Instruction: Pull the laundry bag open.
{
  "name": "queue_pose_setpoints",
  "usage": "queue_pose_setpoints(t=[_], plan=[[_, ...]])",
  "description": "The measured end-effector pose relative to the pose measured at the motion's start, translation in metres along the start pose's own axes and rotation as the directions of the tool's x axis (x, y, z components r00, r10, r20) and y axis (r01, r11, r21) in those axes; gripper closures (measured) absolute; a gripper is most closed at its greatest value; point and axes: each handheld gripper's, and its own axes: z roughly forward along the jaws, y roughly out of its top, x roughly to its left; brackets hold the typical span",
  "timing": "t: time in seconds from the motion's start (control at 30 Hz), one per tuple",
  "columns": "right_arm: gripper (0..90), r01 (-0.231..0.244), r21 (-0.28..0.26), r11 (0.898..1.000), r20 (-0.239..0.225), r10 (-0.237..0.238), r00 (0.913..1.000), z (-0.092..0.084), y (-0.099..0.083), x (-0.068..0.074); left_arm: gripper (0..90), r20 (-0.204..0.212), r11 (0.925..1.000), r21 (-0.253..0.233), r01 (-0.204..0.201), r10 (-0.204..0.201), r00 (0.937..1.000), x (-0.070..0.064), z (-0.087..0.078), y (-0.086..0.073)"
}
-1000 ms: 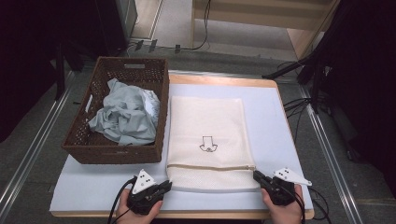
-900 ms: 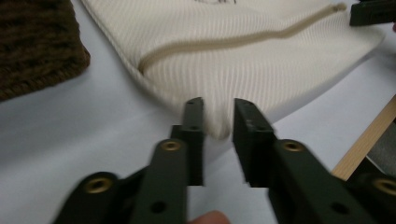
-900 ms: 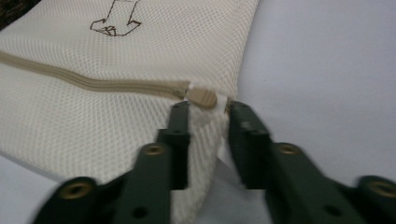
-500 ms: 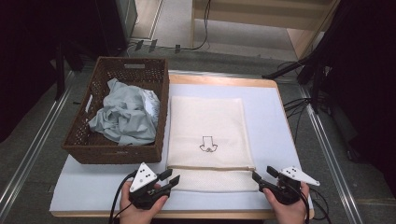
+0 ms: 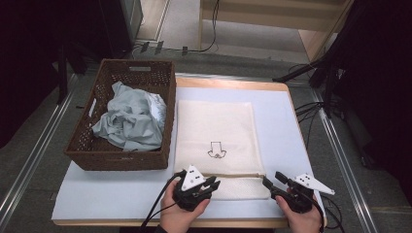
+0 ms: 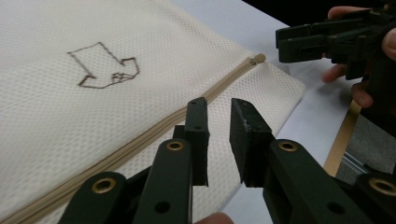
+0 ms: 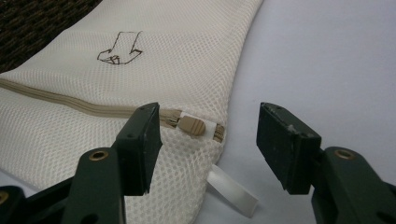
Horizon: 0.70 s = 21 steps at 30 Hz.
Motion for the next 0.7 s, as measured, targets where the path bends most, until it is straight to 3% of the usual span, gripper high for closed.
queue_pose_setpoints(t=[0.07,0.1,0.3,0.47,0.7], plan=[[43.4,0.006,0.0,1.0,-0.011,-0.006,0.9999,0.001,-0.001,0.0,80.5,0.014,0.9999,0.012,-0.001,0.001,0.9999,-0.003,0.009,0.004],[44.9,0.0,0.025,1.0,-0.033,0.001,0.9995,0.002,-0.001,0.001,81.9,0.018,0.9998,0.02,0.0,-0.001,0.9998,-0.006,0.019,0.007],[50.7,-0.007,0.082,0.997,-0.064,0.012,0.9978,0.007,-0.006,-0.001,82.5,0.03,0.9986,0.053,-0.01,0.008,0.9995,-0.011,0.042,0.013],[54.7,-0.034,0.095,0.995,-0.092,0.043,0.9948,0.007,-0.006,-0.003,83.1,0.033,0.9966,0.082,0.01,-0.013,0.9994,-0.004,0.061,0.018],[56.2,-0.059,0.112,0.992,-0.098,0.07,0.9927,0.007,-0.006,-0.003,83.4,0.043,0.9897,0.139,0.035,-0.041,0.9982,-0.001,0.082,0.006]])
